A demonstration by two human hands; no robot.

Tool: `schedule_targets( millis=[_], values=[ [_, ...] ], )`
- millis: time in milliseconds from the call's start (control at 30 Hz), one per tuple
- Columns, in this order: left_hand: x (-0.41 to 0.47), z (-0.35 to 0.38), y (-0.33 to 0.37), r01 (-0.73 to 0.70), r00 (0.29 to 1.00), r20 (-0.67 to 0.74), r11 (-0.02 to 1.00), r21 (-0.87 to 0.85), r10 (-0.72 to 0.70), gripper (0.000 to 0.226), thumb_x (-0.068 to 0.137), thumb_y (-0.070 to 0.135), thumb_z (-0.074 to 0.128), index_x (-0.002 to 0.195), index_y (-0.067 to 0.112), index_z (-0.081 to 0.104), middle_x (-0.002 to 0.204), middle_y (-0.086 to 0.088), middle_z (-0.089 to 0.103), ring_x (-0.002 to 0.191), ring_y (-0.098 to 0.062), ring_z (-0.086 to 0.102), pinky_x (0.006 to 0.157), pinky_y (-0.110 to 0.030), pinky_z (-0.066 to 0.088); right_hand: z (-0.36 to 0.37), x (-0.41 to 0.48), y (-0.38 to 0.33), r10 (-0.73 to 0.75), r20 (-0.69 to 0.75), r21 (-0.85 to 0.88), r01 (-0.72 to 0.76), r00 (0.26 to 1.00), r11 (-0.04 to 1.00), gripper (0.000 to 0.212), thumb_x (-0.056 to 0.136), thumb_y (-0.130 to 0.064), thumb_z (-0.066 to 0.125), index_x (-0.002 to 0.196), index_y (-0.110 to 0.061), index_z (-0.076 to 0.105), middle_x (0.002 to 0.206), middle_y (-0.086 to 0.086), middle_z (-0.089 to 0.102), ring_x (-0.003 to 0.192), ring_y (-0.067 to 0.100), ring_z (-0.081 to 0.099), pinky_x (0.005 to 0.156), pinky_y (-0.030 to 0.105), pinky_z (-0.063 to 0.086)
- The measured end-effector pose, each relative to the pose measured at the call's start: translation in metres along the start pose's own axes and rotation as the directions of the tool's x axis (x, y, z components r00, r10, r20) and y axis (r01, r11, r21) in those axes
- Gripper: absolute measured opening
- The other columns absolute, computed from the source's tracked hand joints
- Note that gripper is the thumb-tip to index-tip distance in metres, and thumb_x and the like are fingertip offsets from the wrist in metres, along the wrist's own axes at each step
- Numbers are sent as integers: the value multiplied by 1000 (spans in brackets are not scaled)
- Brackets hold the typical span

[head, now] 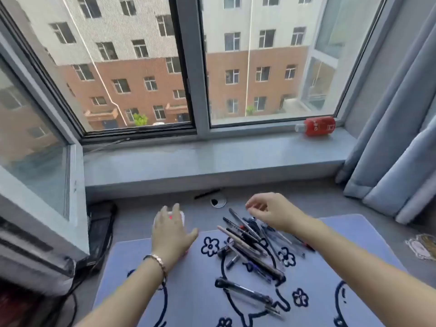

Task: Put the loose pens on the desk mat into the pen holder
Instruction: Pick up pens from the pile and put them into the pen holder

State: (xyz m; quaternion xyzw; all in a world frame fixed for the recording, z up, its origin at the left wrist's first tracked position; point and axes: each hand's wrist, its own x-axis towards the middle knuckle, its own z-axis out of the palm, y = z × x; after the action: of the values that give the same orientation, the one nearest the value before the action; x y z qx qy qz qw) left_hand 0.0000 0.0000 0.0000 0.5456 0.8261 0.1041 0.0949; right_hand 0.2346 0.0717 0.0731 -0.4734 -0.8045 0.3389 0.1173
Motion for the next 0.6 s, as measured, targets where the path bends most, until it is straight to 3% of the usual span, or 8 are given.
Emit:
schedule_targets(
  millis=[100, 200, 267, 333, 467, 600],
  values=[
    [2, 18, -15, 222, 975, 20, 975, -15, -222, 101, 70, 58, 63, 142, 10, 11, 146, -24, 19, 134, -39, 21, 109, -45, 26, 23, 5, 25, 115, 64, -78, -110, 991, 991, 20, 87, -21, 51, 99, -18, 66, 95, 2, 68, 83, 17, 62, 80, 35, 53],
    [3, 27, -16, 309, 949, -25, 941, -141, -315, 97, 69, 48, 70, 140, 8, 17, 142, -26, 27, 128, -42, 29, 100, -49, 35, 48, 8, 43, 174, 82, -136, -162, 981, 977, 22, 87, -20, 49, 101, -17, 66, 103, 2, 67, 89, 21, 63, 80, 38, 53],
    [3, 28, -15, 310, 938, -69, 912, -268, -339, 94, 67, 39, 74, 138, 6, 21, 137, -25, 34, 123, -42, 33, 95, -49, 39, 65, 14, 53, 164, 71, -212, -145, 984, 966, 24, 88, -19, 48, 105, -15, 64, 109, 5, 64, 97, 22, 60, 83, 37, 51],
    [-3, 28, -16, 307, 935, -61, 883, -355, -349, 100, 65, 35, 77, 140, 5, 18, 139, -21, 34, 126, -39, 31, 99, -48, 36, 84, 19, 61, 171, 86, -333, -134, 981, 933, 24, 89, -17, 46, 107, -12, 61, 112, 9, 61, 102, 28, 57, 82, 38, 50],
    [-29, 19, -10, 253, 947, -53, 838, -483, -317, 107, 63, 43, 78, 143, 11, 14, 145, -12, 30, 133, -29, 26, 106, -44, 30, 115, 24, 65, 227, 113, -574, -123, 967, 809, 19, 90, -11, 45, 106, -7, 53, 112, 12, 57, 103, 31, 53, 79, 38, 45],
    [-61, 14, -11, 230, 963, 1, 813, -535, -271, 108, 60, 40, 81, 143, 16, 14, 143, -9, 31, 131, -23, 27, 106, -40, 29, 136, 24, 73, 256, 74, -598, -162, 964, 785, 20, 94, -18, 41, 111, -9, 46, 116, 9, 56, 106, 27, 51, 82, 34, 43]
  ],
)
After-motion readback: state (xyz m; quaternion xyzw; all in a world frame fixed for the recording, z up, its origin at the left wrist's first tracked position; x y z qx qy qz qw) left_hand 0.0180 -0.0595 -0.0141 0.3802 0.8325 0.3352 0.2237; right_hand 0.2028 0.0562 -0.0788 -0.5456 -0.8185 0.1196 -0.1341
